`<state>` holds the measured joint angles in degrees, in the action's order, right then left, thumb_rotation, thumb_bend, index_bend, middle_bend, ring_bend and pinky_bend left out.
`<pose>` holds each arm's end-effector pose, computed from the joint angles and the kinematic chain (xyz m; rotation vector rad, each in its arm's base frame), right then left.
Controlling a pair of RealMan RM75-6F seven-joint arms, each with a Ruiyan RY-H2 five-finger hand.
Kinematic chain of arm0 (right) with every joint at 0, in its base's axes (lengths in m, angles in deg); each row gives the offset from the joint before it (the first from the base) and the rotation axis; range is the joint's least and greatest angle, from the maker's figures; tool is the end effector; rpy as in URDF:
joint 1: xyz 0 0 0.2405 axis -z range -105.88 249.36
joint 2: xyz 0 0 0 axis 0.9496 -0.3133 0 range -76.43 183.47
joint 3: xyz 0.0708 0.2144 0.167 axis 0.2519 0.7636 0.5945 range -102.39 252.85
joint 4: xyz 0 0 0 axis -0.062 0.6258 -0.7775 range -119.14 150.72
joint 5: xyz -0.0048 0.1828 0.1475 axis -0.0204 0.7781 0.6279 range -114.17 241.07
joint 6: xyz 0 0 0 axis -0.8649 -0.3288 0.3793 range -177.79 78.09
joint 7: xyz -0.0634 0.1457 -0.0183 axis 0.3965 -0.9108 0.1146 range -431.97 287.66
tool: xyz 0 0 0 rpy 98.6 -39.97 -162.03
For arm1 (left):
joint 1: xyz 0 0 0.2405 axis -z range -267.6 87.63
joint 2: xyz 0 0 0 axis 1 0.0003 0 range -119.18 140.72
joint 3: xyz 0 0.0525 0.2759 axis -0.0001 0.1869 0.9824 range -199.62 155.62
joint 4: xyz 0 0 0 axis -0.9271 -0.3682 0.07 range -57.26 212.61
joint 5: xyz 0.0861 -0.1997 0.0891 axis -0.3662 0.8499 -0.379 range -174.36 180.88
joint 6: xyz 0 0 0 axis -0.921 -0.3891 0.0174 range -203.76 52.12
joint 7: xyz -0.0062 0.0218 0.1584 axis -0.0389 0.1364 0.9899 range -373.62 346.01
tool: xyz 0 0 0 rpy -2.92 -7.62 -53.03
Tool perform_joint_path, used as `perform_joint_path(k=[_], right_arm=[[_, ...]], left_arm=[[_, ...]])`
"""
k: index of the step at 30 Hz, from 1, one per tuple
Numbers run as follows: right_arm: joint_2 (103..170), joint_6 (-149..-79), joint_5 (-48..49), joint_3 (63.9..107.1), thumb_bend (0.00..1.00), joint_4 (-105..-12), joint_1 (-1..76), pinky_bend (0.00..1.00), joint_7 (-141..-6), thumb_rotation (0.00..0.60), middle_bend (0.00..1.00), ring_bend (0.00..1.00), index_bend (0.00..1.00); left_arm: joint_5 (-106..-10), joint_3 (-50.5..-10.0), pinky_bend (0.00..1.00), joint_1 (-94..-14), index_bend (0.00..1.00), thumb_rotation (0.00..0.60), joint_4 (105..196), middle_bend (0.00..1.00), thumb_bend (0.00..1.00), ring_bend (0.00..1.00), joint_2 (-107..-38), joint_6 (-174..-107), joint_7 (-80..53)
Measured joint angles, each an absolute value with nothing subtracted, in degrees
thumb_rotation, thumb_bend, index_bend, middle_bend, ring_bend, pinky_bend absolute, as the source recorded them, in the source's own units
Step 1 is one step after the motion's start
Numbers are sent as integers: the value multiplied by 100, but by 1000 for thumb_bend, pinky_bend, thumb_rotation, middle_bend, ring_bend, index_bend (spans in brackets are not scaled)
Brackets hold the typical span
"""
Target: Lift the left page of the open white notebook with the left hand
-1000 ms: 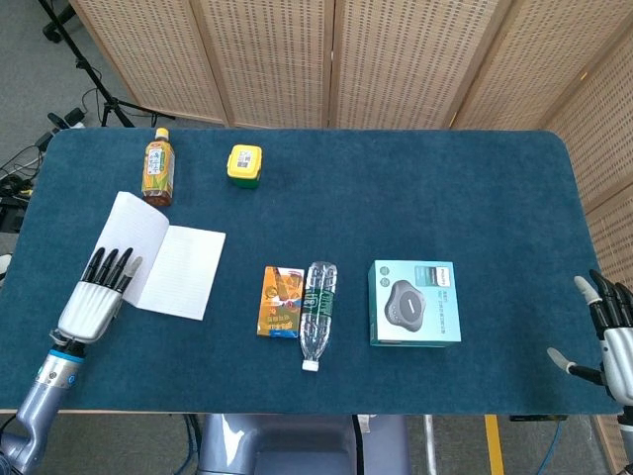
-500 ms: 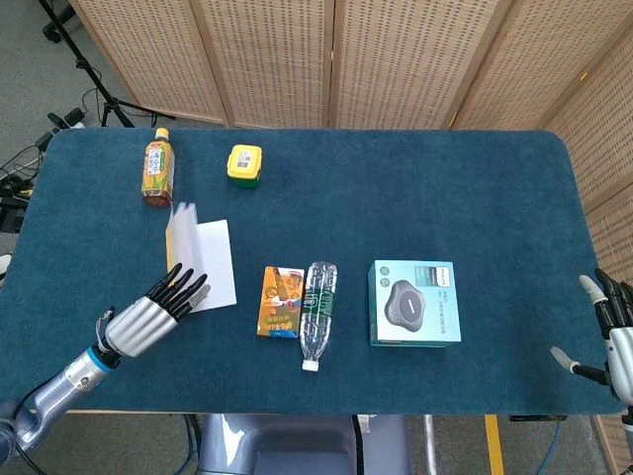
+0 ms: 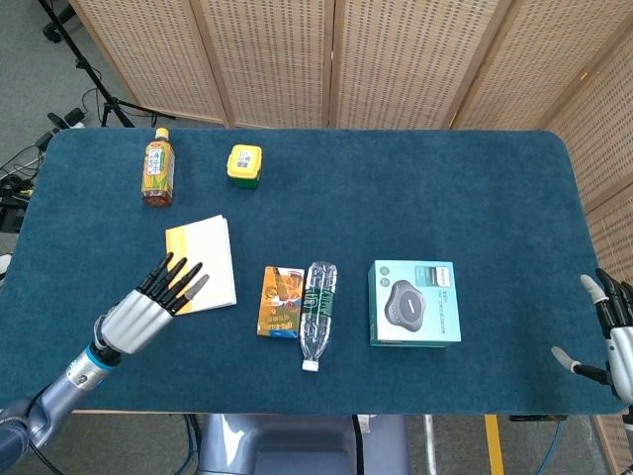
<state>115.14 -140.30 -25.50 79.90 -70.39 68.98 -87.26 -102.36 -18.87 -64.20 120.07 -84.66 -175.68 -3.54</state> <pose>-0.3585 -0.1959 0.1900 1.3063 -0.8902 1.0772 -0.2863 0.2963 0.0235 -1.7985 0.0622 -1.0938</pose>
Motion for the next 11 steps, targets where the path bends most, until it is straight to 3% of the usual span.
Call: perform_joint_path(k=[5,11], right_arm=[[11523,-14026,-2545,7991,0,-7048,6897,0,-8683,600,0,0,0],[11545,-13989,-2526,7994,0,-7060,6882,0,-8590,600,0,0,0]], left_arm=[[-9459,-2038,0,-6839,0,600,13663,0,353,0,-7914,-17448,-1198],[-8586,-2062,0,-7414,0,600,15836,0,242,0,-6687,-17077,-1668]])
